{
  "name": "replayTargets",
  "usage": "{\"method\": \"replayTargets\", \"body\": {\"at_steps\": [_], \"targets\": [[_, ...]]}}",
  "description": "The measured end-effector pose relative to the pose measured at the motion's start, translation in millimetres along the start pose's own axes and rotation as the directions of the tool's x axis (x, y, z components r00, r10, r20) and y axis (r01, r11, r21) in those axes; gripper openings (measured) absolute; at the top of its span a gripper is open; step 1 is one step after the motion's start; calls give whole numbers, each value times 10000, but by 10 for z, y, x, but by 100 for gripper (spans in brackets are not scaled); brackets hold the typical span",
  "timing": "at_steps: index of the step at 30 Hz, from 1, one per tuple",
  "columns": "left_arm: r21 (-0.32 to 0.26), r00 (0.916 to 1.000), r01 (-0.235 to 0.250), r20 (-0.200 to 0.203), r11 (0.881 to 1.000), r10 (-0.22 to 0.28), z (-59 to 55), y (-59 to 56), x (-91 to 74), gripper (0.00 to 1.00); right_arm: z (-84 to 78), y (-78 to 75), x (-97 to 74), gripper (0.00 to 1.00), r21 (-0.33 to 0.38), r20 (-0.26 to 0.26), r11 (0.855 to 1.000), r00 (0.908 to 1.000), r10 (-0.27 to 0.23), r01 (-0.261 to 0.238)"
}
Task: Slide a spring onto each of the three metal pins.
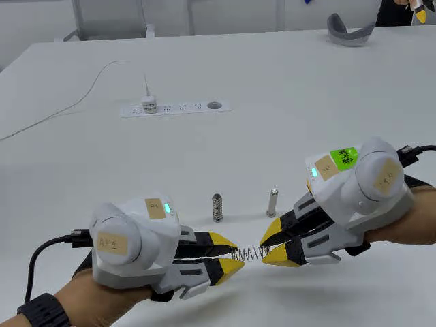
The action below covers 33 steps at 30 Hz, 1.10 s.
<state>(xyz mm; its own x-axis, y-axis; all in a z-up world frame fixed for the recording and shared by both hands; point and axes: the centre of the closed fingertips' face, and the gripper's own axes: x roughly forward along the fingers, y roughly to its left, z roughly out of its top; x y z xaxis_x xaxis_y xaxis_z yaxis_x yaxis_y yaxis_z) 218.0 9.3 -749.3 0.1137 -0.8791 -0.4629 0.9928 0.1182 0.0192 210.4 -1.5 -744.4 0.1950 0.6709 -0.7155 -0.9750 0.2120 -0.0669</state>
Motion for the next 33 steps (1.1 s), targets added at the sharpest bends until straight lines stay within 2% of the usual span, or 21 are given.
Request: {"method": "replayTargets", "body": {"at_steps": [7, 19, 28, 33], "targets": [[29, 10000, 23, -57, 10000, -23, -2, -3, 17, 12, 107, 10, -55, 11, -157, 148, 9999, 9999, -54, 56], [57, 10000, 23, -68, 10000, -23, 10, -10, 41, 12, 331, 20, -80, 11, -366, 746, 9992, 9971, -158, 185], [124, 9999, 44, 158, 9999, -46, 105, -19, 60, 11, 514, 4, -90, 12, -386, 1362, 9985, 9901, -333, 388], [88, 9997, 32, 254, 10000, -34, 134, -6, 57, 11, 555, -14, -87, 12, -366, 1492, 9981, 9878, -443, 503]]}}
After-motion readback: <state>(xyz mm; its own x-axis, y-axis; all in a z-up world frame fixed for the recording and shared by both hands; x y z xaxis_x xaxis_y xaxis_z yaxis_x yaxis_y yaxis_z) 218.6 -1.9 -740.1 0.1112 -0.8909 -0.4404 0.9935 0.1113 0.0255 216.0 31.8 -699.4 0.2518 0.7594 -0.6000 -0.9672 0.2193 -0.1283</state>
